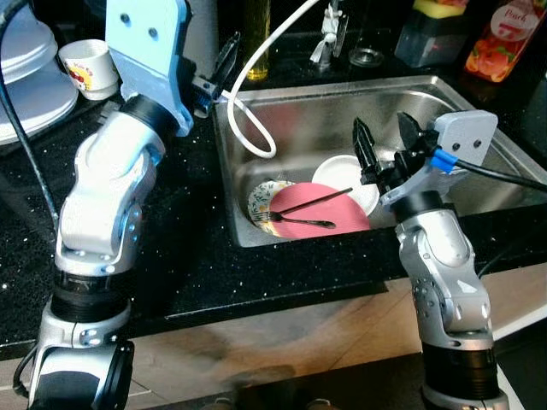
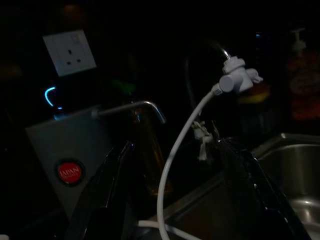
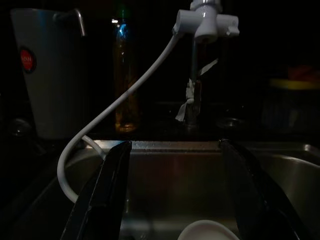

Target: Kitchen organization

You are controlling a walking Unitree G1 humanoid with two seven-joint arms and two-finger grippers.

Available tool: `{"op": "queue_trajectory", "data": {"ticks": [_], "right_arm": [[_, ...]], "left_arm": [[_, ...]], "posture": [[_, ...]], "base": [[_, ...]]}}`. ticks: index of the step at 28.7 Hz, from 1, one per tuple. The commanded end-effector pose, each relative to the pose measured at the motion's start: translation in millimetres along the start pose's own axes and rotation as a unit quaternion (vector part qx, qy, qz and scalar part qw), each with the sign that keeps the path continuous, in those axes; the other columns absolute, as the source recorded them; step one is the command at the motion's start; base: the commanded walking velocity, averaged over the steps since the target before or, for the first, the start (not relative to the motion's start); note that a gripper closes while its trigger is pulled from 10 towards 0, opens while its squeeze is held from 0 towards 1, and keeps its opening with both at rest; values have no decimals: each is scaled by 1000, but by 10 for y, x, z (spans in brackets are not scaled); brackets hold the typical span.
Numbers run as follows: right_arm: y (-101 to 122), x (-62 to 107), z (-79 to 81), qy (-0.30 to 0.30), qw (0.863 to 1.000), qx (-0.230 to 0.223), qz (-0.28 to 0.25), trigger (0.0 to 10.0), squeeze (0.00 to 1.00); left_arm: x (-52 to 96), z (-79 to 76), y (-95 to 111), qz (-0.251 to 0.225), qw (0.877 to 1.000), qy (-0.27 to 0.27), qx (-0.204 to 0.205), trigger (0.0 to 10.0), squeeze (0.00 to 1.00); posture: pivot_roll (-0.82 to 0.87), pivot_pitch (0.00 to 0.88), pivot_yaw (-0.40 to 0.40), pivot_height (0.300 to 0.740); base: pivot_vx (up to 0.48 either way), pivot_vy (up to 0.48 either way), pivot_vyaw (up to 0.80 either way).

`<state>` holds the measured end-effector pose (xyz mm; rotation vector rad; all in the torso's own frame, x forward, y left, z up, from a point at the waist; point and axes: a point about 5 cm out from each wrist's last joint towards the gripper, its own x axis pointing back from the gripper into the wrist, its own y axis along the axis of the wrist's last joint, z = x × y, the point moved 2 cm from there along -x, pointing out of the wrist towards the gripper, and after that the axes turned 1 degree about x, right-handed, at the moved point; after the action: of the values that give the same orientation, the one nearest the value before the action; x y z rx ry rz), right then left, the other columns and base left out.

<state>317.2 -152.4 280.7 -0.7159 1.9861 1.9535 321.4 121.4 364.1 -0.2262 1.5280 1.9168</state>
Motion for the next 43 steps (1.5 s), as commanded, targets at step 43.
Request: {"op": "queue_trajectory", "data": {"ticks": [43], "right_arm": [[-59, 17, -9, -9, 1000, -6, 3, 10000, 0]], "left_arm": [[91, -8, -414, 69, 994, 80, 3, 10000, 0]], "posture": [[104, 94, 32, 740]], "base": [[0, 0, 0]]}}
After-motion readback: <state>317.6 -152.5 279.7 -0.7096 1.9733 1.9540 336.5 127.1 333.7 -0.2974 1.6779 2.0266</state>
